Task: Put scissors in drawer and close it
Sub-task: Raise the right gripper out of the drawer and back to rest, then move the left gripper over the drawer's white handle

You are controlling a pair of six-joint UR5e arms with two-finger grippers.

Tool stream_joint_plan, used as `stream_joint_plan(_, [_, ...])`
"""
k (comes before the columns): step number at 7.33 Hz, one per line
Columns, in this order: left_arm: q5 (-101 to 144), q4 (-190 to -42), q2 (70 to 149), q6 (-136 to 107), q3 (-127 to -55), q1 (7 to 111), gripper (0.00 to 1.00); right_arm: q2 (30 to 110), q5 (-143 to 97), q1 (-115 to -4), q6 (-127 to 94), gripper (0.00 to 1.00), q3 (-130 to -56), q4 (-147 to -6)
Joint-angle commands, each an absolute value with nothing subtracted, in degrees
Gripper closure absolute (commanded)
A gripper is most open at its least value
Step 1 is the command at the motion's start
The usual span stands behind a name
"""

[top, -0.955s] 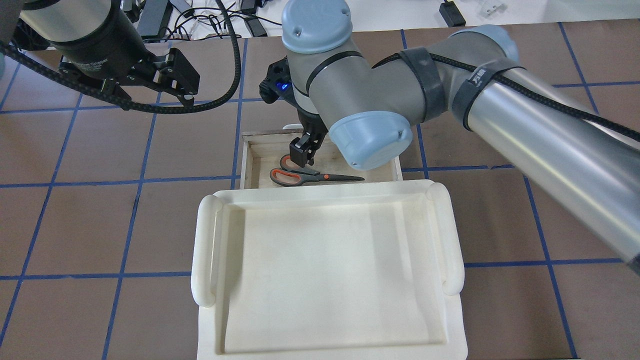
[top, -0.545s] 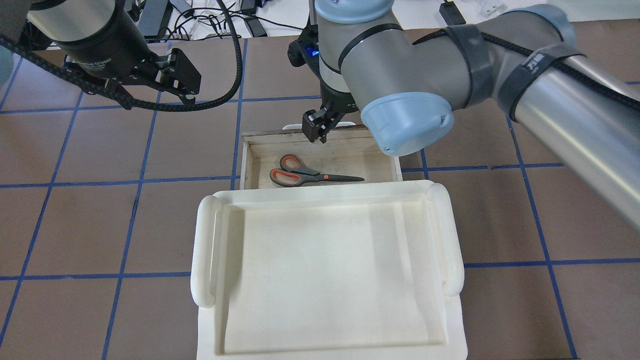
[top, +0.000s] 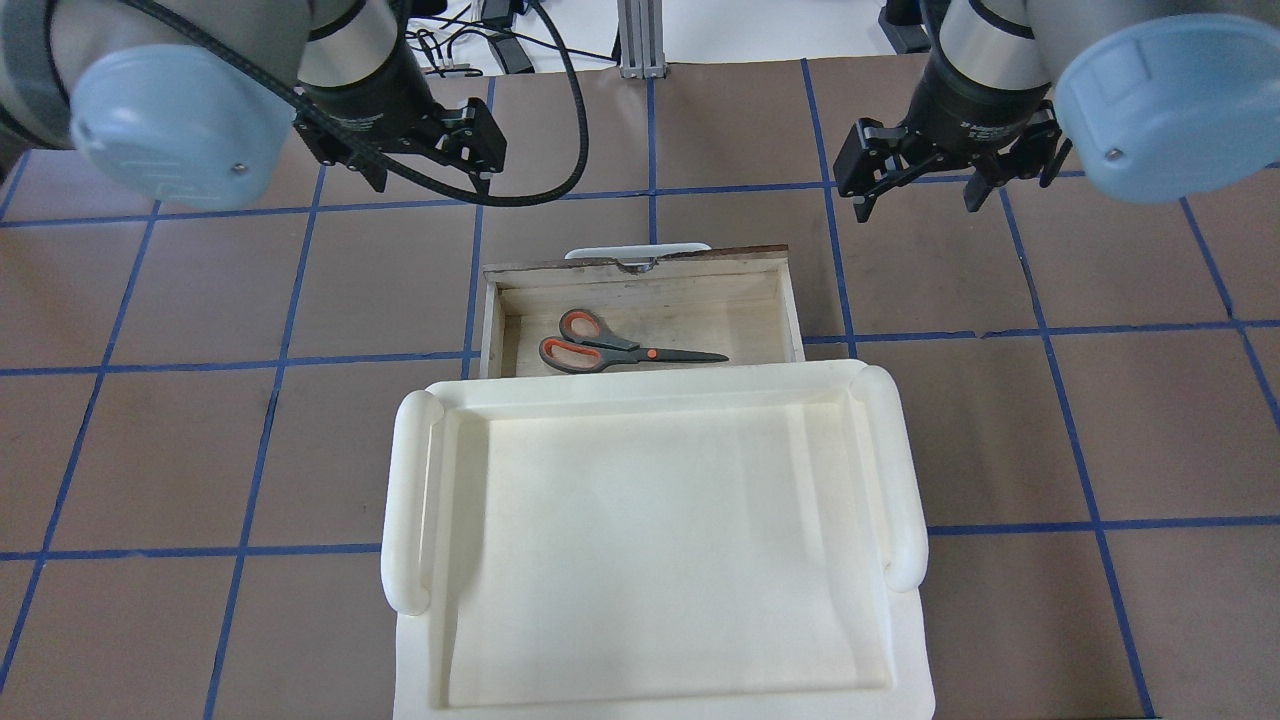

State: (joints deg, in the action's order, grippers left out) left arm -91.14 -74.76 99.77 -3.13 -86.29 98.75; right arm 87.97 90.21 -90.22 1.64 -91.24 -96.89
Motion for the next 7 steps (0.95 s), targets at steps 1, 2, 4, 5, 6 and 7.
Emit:
stream_joint_plan(1, [-91.3, -65.0, 107.1, -15.5, -85.7, 104.4, 0.00, 88.9, 90.2, -89.0, 1.4, 0.00, -91.3, -97.0])
stream_joint_plan(2, [-91.5, -64.2, 109.9, -19.7, -84.5, 106.7, 0.00, 89.0, 90.3, -89.0, 0.9, 0.00, -91.3, -96.6])
stream_joint_plan(4, [-94.5, -62.5, 116.2, -24.7, -77.9, 109.6, 0.00, 91.4, 90.0, -89.4, 1.5, 0.00, -91.5, -96.3])
stream_joint_plan(5, [-94.7, -61.7, 119.4, -25.2, -75.8, 110.4, 0.00, 91.6, 90.1, -89.6, 1.6, 0.00, -91.5, -96.2])
stream_joint_plan(6, [-94.8, -61.8, 121.4, -25.1, -73.5, 111.1, 0.00, 92.4, 90.3, -89.6, 1.7, 0.00, -91.5, -95.3])
stream_joint_plan(7, [-94.7, -62.0, 123.2, -24.9, -72.8, 111.1, 0.00, 92.6, 90.5, -89.6, 1.7, 0.00, -91.5, -93.4])
